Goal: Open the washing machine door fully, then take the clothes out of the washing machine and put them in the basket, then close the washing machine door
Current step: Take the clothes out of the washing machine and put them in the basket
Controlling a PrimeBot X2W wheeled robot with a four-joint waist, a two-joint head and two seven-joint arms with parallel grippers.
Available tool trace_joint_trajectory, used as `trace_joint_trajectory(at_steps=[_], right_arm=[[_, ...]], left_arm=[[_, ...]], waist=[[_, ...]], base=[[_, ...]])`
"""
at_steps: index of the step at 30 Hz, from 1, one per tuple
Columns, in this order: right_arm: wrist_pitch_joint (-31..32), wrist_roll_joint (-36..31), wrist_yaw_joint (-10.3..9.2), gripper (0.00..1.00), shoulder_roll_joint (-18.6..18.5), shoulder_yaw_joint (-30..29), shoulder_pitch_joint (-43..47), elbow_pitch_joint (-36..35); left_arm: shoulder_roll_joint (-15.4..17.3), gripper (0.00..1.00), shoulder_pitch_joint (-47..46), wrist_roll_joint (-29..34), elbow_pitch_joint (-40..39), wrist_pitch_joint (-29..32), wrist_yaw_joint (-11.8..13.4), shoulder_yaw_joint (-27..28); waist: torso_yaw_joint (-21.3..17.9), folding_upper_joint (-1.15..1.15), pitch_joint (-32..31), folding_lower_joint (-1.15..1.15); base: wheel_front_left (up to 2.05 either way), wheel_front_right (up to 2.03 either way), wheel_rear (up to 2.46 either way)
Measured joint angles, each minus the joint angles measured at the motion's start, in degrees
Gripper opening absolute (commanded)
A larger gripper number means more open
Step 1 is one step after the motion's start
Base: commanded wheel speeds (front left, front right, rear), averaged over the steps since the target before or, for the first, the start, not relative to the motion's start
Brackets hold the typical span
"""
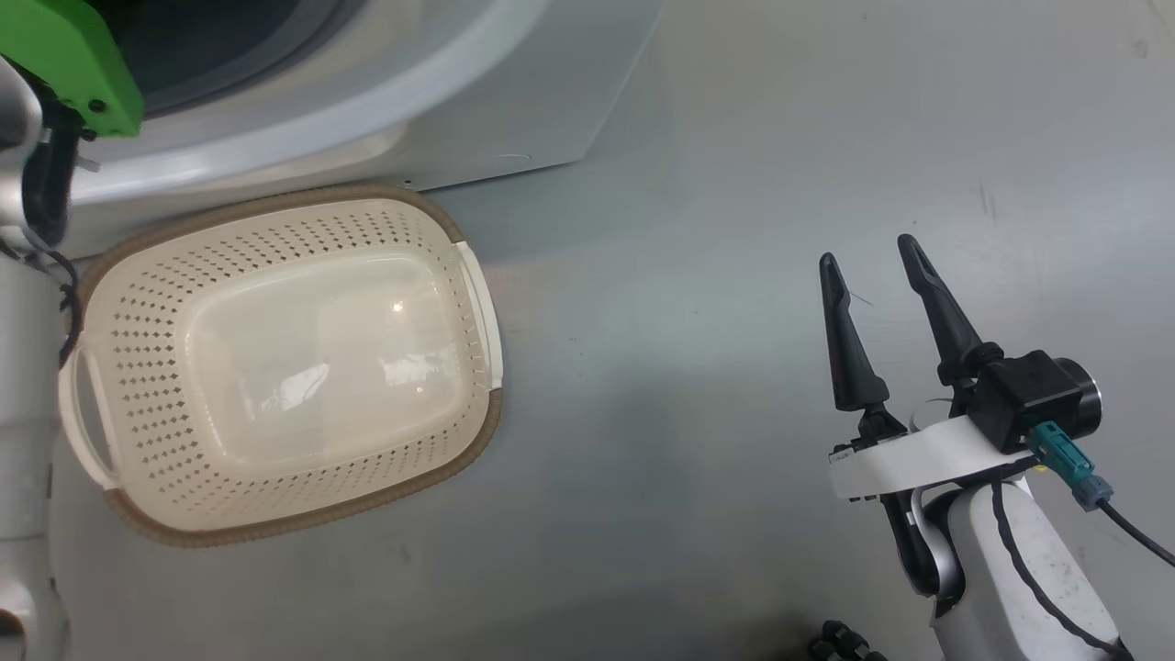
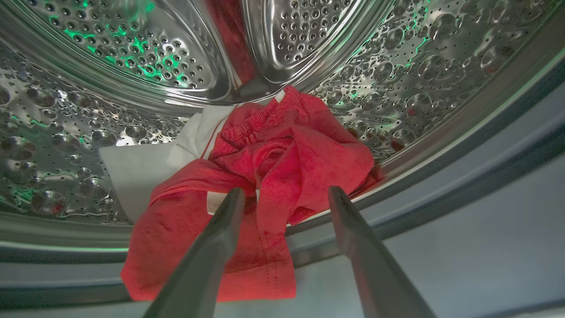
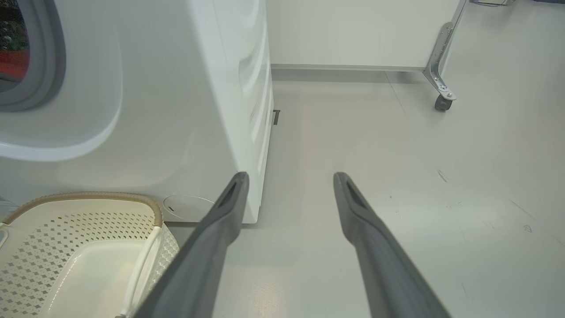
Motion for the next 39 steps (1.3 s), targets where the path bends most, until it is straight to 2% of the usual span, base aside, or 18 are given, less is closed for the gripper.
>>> trace_joint_trajectory(at_steps=[4, 14, 15, 16, 27, 39], right_arm=[[0.00, 0.51, 0.49, 1.00, 0.25, 0.21, -0.16, 0.37], [0.00, 1.21, 0.98, 1.00, 0.63, 0.48, -1.82, 0.60], [0.00, 1.30, 0.98, 1.00, 0.66, 0.32, -1.95, 0.60], [0.00, 1.32, 0.98, 1.00, 0.67, 0.18, -1.97, 0.59], [0.00, 1.32, 0.91, 1.00, 0.87, -1.20, -2.20, 0.47], [-0.03, 1.05, 0.91, 1.00, 0.92, -2.25, -2.43, 0.46]], left_arm=[[1.65, 1.00, -2.55, 0.81, 2.05, 1.43, 0.00, 0.03], [2.47, 1.00, -7.27, 1.22, 7.19, 3.86, 0.19, 0.09], [2.48, 0.46, -7.48, 1.43, 7.76, 3.86, 0.25, 0.02], [2.47, 0.00, -7.62, 1.63, 8.25, 3.85, 0.31, 0.00], [0.55, 0.00, -9.59, 1.91, 10.94, 1.77, 0.52, -0.36], [-0.92, 0.00, -9.25, 1.72, 11.15, -7.78, 0.49, 0.98]], waist=[[-1.64, 0.00, 0.72, 0.00], [-4.76, 0.00, 2.80, 0.00], [-4.96, 0.00, 2.93, 0.00], [-5.11, 0.00, 3.05, 0.00], [-4.67, 0.00, 3.53, 0.00], [-1.95, 0.00, 2.74, 0.00]], base=[[0.00, 0.00, 0.00], [0.00, 0.00, 0.00], [0.00, 0.00, 0.00], [0.00, 0.00, 0.00], [0.00, 0.00, 0.00], [0.00, 0.00, 0.00]])
